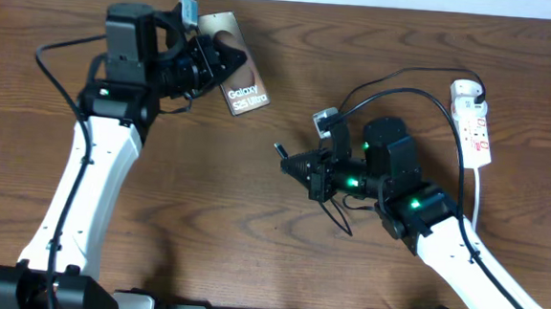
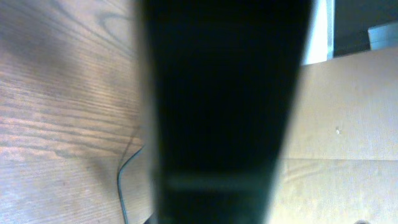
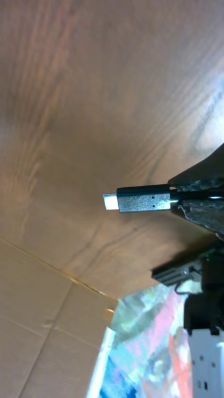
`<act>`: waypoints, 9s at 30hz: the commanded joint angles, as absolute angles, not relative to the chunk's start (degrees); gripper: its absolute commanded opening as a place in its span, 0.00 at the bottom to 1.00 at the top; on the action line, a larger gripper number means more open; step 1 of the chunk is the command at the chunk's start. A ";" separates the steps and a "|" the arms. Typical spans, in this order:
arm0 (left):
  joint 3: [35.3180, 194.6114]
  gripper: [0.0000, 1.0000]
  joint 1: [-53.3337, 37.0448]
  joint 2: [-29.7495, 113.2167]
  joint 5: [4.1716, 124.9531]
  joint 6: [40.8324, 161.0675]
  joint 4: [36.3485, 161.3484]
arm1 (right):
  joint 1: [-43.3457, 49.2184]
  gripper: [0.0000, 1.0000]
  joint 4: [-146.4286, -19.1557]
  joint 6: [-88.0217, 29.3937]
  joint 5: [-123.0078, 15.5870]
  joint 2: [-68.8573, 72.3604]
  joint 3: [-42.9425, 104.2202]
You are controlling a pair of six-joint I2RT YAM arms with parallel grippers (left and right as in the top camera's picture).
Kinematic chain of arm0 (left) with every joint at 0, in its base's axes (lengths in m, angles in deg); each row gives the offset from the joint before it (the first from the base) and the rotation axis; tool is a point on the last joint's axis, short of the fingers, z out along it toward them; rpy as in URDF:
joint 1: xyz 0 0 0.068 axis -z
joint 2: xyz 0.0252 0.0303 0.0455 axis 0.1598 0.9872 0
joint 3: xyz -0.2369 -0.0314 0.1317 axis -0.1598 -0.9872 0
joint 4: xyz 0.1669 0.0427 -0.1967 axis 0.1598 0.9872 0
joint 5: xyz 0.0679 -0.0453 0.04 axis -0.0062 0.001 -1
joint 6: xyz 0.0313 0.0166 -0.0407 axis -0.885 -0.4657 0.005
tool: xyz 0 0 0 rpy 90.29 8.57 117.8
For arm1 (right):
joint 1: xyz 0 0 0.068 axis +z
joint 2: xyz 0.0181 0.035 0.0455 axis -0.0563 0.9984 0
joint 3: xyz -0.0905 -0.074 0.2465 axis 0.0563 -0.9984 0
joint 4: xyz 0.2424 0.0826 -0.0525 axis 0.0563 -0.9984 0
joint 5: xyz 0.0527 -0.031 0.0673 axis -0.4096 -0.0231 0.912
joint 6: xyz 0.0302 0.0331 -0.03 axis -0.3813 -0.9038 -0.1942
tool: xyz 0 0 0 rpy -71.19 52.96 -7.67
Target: Plug charger to phone and switch on socket
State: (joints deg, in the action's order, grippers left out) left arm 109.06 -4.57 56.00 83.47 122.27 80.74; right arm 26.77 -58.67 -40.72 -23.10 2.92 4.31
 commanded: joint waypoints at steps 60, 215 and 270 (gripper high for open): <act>101.00 0.07 2.53 54.73 94.33 146.25 58.23 | 27.25 0.01 -55.33 -48.61 -33.50 -5.03 4.86; 100.98 0.07 3.06 54.73 97.70 138.90 58.07 | 27.19 0.01 -50.63 -52.26 -34.47 -3.48 4.86; 100.93 0.07 5.61 54.73 104.56 132.76 59.19 | 22.07 0.82 -45.69 -51.48 -28.17 -3.51 4.86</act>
State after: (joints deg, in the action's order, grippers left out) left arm 100.47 5.16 56.04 98.81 135.93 59.82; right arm 24.69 -45.84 -54.52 -31.97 -3.40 3.53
